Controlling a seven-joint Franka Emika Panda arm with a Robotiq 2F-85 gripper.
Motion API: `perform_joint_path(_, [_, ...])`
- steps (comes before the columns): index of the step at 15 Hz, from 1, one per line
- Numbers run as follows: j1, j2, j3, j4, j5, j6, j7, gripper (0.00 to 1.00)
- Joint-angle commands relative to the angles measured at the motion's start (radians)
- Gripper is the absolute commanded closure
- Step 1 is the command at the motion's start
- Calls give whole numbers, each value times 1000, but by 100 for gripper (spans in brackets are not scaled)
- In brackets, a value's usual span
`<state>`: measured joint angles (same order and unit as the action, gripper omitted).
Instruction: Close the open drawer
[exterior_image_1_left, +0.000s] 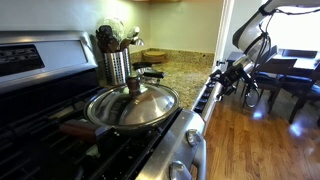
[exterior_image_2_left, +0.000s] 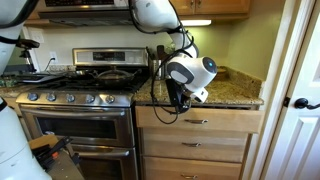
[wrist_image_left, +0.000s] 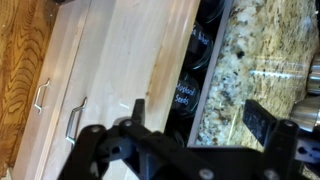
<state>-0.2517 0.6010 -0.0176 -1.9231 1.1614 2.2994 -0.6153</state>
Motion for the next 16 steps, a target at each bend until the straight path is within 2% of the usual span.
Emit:
perform_joint_path(1, [-15,35,3,53,33,-66,-23,0])
perform_joint_path(8, [-29,60,6,78,51,-119,-61,0])
perform_joint_path(16, [-16,43,15,60,87,-127,-121,0])
